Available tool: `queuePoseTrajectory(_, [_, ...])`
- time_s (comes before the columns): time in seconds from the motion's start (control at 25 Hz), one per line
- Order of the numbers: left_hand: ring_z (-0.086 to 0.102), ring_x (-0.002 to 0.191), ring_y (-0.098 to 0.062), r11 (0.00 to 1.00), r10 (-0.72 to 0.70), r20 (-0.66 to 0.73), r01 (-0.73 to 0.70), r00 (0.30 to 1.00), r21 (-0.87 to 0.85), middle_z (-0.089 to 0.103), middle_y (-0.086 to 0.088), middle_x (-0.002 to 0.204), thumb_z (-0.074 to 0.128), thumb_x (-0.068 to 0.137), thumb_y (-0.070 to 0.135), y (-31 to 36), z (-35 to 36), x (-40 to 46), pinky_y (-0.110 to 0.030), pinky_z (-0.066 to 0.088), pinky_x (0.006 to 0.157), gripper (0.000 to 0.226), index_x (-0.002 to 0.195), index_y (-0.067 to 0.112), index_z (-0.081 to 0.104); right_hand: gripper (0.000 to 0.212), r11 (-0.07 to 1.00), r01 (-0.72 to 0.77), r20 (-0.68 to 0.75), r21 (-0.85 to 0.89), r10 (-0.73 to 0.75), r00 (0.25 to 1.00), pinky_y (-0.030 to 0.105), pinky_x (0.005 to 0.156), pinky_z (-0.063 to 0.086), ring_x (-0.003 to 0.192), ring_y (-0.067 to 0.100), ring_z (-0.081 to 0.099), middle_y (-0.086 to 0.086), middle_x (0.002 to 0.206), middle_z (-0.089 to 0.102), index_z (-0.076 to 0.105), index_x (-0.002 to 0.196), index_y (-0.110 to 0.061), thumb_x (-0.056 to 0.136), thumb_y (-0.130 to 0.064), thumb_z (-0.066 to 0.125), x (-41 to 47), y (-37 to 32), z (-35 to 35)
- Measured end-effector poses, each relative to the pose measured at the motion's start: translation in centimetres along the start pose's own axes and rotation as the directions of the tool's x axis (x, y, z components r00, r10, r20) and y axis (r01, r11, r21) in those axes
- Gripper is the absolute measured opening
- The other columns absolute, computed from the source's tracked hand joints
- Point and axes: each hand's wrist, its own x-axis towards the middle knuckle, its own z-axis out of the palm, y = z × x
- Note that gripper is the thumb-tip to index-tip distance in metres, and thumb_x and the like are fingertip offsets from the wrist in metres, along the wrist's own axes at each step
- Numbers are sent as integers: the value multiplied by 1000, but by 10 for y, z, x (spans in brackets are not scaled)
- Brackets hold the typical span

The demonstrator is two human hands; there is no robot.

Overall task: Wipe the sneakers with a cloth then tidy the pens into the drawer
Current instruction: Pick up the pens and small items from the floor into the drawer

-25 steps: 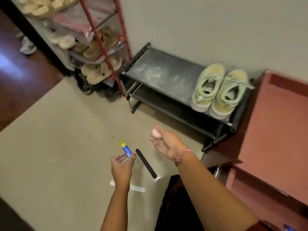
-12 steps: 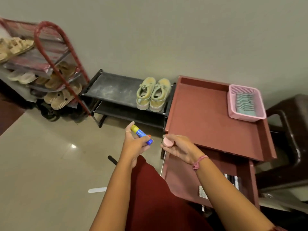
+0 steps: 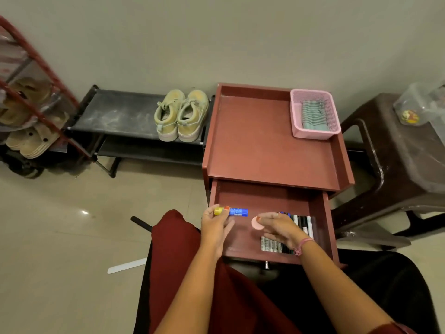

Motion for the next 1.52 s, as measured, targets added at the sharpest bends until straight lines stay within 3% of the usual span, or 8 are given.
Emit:
queuePoseTrajectory(0.28, [67, 91, -17, 998, -59, -82, 61, 995, 19, 60, -14, 111, 52, 98, 7, -12, -2, 33, -33, 49, 97, 14, 112, 4, 55, 26, 886, -25, -144, -463, -48, 988, 15, 60, 42, 76, 14, 59, 0, 78, 64, 67, 104, -1, 79, -8, 73, 64, 56, -3])
queuePoseTrajectory(0.44, [66, 99, -22, 994, -98, -95, 102, 991, 43, 60, -16, 116, 45, 102, 9, -20, 1, 45, -31, 48, 93, 30, 131, 4, 46, 16, 721, 28, -43, -692, -80, 996, 16, 74, 40, 98, 21, 61, 5, 99, 64, 66, 96, -11, 81, -10, 71, 88, 58, 7])
queuePoseTrajectory(0.56, [66, 99, -22, 992, -105, -108, 111, 989, 52, 63, -8, 106, 44, 102, 9, -20, 4, 52, -31, 49, 93, 30, 132, 6, 46, 15, 600, 70, 43, -797, -58, 997, 30, 89, 48, 101, 23, 60, 7, 109, 64, 63, 95, -15, 83, -12, 69, 102, 65, 11])
queuePoseTrajectory(0.88, [65, 106, -24, 986, -117, -115, 129, 986, 102, 59, -17, 124, 46, 101, 7, -21, 7, 58, -33, 49, 98, 32, 132, 5, 46, 21, 503, 160, 155, -849, -53, 986, 27, 90, 46, 106, 21, 60, 6, 114, 64, 69, 103, -4, 82, -7, 69, 114, 56, 2])
queuePoseTrajectory(1.04, [66, 101, -20, 973, -81, -110, 103, 991, 208, 61, -14, 121, 47, 101, 10, -28, 7, 61, -29, 50, 93, 33, 133, 6, 48, 18, 744, 284, 61, -604, -312, 948, 16, 71, 43, 89, 13, 60, 2, 99, 68, 69, 104, -5, 91, -10, 59, 93, 18, -5])
queuePoseTrajectory(1.12, [66, 101, -20, 960, -64, -90, 86, 994, 268, 64, -11, 115, 49, 100, 12, -32, 9, 63, -29, 51, 91, 34, 133, 7, 49, 22, 777, 416, 171, -472, -382, 908, 9, 76, 43, 94, 1, 60, -9, 103, 66, 68, 112, -15, 92, -21, 61, 75, -8, -11])
queuePoseTrajectory(1.32, [66, 103, -20, 941, -101, 12, 92, 995, 325, 64, -8, 116, 54, 98, 10, -35, 17, 54, -28, 52, 91, 35, 133, 10, 50, 29, 472, 589, 508, -656, -301, 807, 6, 83, 45, 91, -8, 62, -20, 102, 67, 70, 113, -25, 84, -24, 71, 62, -27, -11])
queuePoseTrajectory(1.52, [63, 112, -18, 957, -75, -40, 83, 996, 279, 62, -3, 118, 62, 94, 16, -33, 12, 57, -29, 50, 93, 45, 135, 10, 46, 28, 383, 419, 296, -823, -340, 893, 21, 77, 41, 97, 17, 63, 1, 107, 71, 69, 113, -18, 86, -19, 67, 95, -4, -36])
